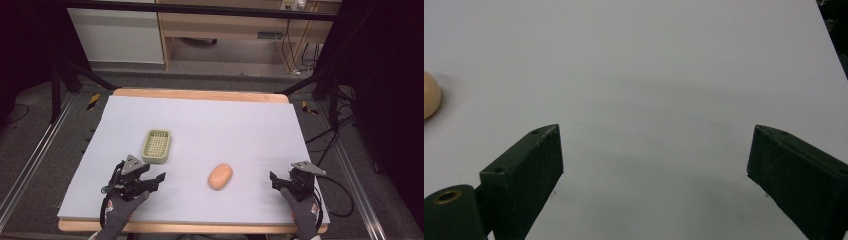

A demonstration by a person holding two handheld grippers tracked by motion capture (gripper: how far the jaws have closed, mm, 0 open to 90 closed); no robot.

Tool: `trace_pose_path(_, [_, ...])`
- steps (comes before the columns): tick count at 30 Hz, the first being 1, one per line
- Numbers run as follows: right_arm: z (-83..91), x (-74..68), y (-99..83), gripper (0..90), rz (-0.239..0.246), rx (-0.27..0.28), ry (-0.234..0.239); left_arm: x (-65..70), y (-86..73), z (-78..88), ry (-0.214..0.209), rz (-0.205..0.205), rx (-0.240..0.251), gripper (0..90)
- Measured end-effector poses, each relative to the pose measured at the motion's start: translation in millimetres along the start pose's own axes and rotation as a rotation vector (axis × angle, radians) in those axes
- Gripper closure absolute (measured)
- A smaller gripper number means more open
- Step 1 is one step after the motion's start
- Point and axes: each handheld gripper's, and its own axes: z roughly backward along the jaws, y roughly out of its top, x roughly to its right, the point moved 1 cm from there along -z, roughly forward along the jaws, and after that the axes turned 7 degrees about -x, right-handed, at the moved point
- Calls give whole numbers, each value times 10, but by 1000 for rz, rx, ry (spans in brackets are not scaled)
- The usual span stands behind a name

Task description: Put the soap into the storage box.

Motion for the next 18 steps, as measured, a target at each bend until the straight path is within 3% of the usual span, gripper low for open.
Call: trace_pose_path(18, [1, -17, 5, 71, -4, 9, 3, 141, 87, -70, -26, -33, -10, 307])
